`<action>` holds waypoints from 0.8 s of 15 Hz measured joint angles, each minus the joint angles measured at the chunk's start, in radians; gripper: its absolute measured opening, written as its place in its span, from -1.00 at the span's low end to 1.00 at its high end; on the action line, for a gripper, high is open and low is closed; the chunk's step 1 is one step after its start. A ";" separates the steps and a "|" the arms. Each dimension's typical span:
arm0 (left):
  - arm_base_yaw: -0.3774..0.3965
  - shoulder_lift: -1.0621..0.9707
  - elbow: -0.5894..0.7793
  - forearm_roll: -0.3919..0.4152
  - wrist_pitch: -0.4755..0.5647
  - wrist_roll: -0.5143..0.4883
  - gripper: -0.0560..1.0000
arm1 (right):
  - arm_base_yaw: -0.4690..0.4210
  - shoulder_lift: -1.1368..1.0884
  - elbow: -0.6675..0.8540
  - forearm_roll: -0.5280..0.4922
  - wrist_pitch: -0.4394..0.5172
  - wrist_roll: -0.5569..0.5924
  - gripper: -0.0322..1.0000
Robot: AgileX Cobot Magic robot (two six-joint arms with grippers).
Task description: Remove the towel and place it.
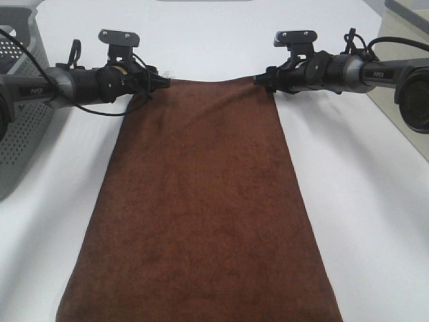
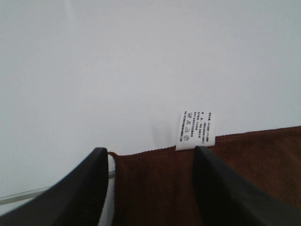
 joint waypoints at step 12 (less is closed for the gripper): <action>0.000 0.000 -0.207 0.000 0.284 -0.002 0.17 | 0.000 -0.178 -0.115 -0.022 0.530 0.004 0.34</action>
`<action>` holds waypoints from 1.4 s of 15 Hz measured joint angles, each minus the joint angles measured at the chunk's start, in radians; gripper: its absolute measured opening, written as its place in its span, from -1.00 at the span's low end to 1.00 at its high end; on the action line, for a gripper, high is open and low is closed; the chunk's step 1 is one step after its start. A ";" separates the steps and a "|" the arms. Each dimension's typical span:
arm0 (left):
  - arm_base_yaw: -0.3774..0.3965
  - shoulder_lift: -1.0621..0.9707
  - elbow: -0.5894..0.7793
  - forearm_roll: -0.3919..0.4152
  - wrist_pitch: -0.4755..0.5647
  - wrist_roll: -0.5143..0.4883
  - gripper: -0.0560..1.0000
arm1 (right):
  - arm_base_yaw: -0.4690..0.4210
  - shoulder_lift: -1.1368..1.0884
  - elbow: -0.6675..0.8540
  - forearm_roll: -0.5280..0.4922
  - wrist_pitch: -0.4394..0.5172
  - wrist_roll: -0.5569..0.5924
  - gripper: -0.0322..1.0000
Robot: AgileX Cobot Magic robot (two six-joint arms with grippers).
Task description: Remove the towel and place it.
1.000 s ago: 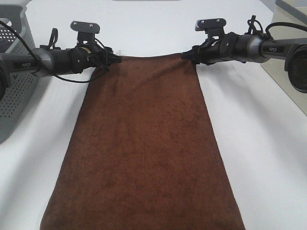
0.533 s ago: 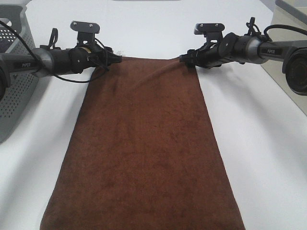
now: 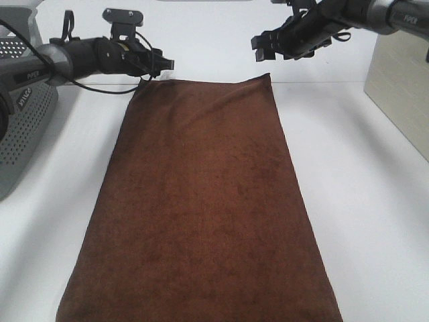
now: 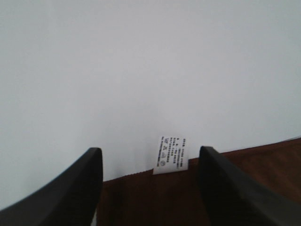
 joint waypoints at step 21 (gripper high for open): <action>0.288 -0.409 -0.258 0.238 1.098 -0.238 0.42 | -0.166 -0.457 -0.003 -0.206 0.685 0.235 0.53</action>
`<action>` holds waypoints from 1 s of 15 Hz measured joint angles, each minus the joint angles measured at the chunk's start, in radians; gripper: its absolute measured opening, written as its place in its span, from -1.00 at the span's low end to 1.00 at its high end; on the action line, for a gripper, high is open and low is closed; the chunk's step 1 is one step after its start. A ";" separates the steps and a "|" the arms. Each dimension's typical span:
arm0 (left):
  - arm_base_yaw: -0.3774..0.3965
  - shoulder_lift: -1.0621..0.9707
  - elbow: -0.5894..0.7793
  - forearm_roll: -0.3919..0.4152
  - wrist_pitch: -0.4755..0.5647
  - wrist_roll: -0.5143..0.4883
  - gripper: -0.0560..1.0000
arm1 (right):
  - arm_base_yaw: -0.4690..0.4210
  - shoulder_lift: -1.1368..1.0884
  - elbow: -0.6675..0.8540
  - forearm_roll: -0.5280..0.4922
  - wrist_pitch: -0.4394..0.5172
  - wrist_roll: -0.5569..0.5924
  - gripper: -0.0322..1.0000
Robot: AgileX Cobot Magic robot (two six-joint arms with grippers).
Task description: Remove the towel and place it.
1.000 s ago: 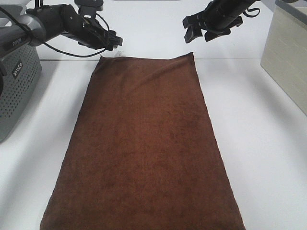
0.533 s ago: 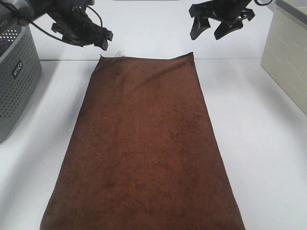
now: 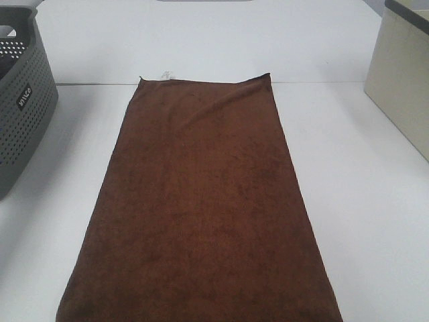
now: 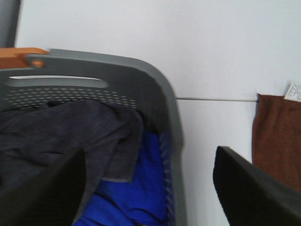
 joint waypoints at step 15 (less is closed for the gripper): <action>0.101 -1.435 1.603 -0.003 -0.177 0.102 0.42 | -0.031 -1.481 1.397 -0.046 -0.213 0.043 0.53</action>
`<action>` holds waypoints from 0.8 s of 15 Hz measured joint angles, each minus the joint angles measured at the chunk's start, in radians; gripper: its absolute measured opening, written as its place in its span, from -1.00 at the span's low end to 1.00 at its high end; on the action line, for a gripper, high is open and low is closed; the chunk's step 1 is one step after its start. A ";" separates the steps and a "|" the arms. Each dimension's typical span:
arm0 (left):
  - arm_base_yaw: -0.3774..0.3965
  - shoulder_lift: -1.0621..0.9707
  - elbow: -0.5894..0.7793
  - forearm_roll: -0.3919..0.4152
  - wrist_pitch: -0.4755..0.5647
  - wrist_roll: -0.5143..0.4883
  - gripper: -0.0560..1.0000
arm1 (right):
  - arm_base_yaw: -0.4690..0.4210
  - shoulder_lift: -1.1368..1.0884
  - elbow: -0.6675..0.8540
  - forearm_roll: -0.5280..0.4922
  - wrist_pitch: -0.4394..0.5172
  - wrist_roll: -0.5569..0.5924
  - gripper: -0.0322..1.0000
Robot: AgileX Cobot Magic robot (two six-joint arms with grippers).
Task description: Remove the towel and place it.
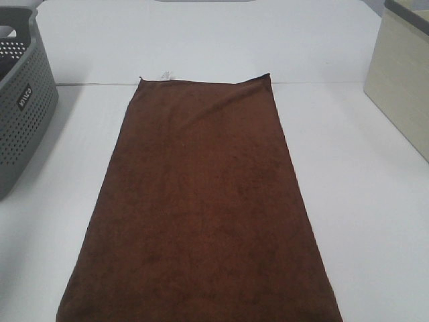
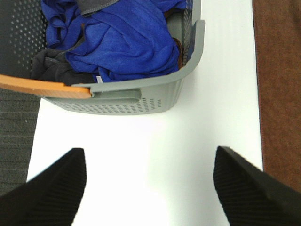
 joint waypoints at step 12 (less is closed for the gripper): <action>0.000 -0.890 0.477 -0.107 0.013 0.063 0.42 | 0.000 -0.589 0.289 -0.006 0.120 -0.073 0.53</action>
